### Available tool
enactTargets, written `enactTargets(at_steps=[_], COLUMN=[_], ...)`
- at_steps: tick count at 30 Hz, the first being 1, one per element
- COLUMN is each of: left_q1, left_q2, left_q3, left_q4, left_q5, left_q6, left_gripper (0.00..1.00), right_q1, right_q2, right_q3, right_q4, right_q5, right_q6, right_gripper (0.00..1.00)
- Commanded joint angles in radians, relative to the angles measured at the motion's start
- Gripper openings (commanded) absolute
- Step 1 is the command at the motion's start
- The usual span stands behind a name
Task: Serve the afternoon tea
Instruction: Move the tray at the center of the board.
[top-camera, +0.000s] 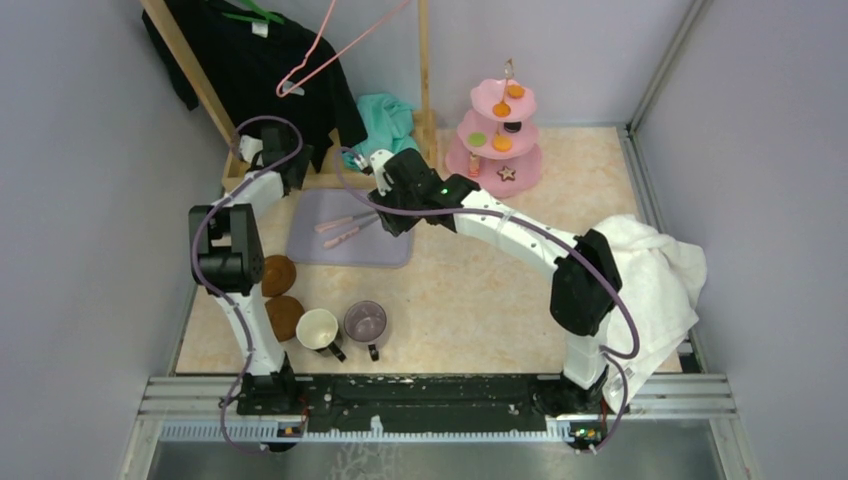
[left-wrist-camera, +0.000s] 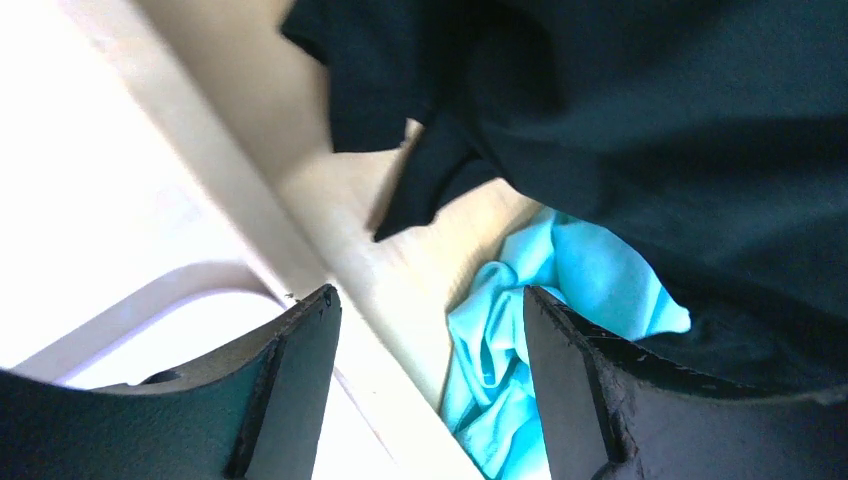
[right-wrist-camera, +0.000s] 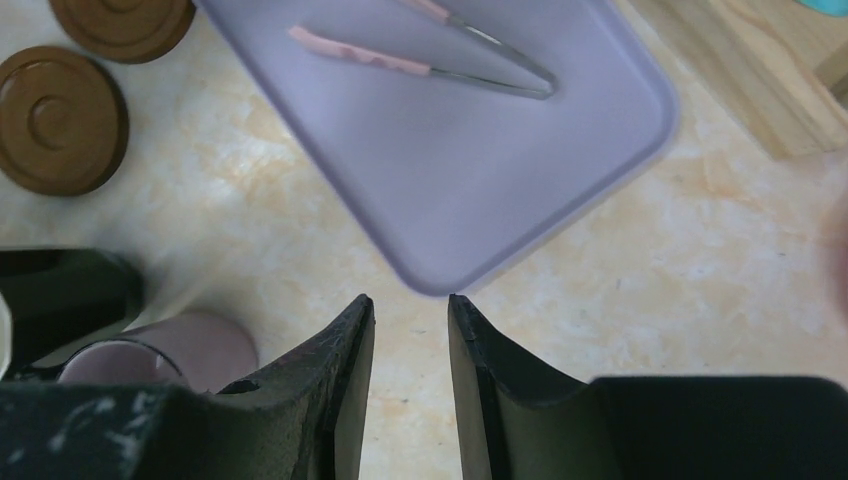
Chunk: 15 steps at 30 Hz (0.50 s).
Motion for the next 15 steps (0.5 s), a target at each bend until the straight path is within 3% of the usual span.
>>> enactTargets(at_steps=[1, 10, 15], left_q1=[0.048, 0.098, 0.100], left_q2=[-0.055, -0.119, -0.131], left_q3=[-0.047, -0.179, -0.176], left_q4=[-0.134, -0.299, -0.449], left_q5=[-0.010, 0.005, -0.018], left_q6=[-0.169, -0.512, -0.607], left_gripper=[0.73, 0.74, 0.77], right_q1=[0.042, 0.108, 0.139], right_q2=[-0.044, -0.086, -0.132], right_q3=[0.009, -0.050, -0.095], right_q4=[-0.015, -0.052, -0.065], right_q5=[-0.085, -0.112, -0.128], right_q6=[-0.003, -0.031, -0.050], right_gripper=[0.34, 0.35, 0.36])
